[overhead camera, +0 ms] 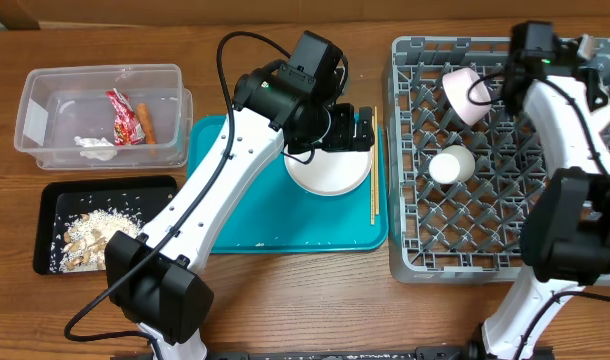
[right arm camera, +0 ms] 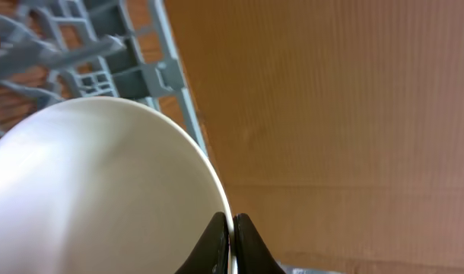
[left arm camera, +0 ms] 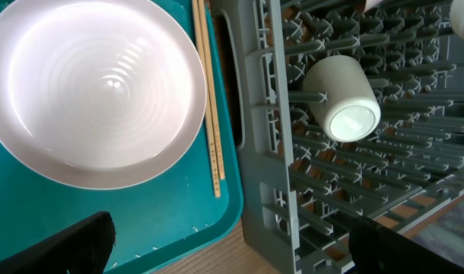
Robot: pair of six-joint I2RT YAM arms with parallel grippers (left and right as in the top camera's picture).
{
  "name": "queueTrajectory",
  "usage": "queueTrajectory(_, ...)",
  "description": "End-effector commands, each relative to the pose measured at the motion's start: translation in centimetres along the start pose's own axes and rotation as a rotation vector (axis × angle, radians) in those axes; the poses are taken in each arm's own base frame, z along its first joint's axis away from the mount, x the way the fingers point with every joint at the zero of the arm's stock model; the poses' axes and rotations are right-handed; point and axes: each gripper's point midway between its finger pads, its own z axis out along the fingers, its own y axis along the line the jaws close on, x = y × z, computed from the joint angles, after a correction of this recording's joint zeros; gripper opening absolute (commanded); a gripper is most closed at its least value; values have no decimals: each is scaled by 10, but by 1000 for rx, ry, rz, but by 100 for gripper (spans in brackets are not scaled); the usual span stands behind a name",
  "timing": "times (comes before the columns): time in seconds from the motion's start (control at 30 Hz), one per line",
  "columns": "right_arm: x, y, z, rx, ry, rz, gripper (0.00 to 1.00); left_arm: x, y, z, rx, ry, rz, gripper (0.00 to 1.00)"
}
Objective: Sort waste into correct bins and load items into the dishwasher
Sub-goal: 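Carry the cream bowl with the right gripper into the rack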
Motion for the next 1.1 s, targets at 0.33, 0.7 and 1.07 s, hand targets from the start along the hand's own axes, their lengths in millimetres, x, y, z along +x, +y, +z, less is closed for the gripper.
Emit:
queueTrajectory(0.33, 11, 75, -37, -367, -19, -169, 28, -6, -6, -11, 9, -38, 17, 100)
queueTrajectory(0.7, 2, 93, -61, -432, -76, -178, 47, -6, -6, -11, 9, -37, 17, 100)
queueTrajectory(1.07, 1, 107, -77, -501, -100, -194, 84, -6, -6, -11, 9, -38, 17, 100)
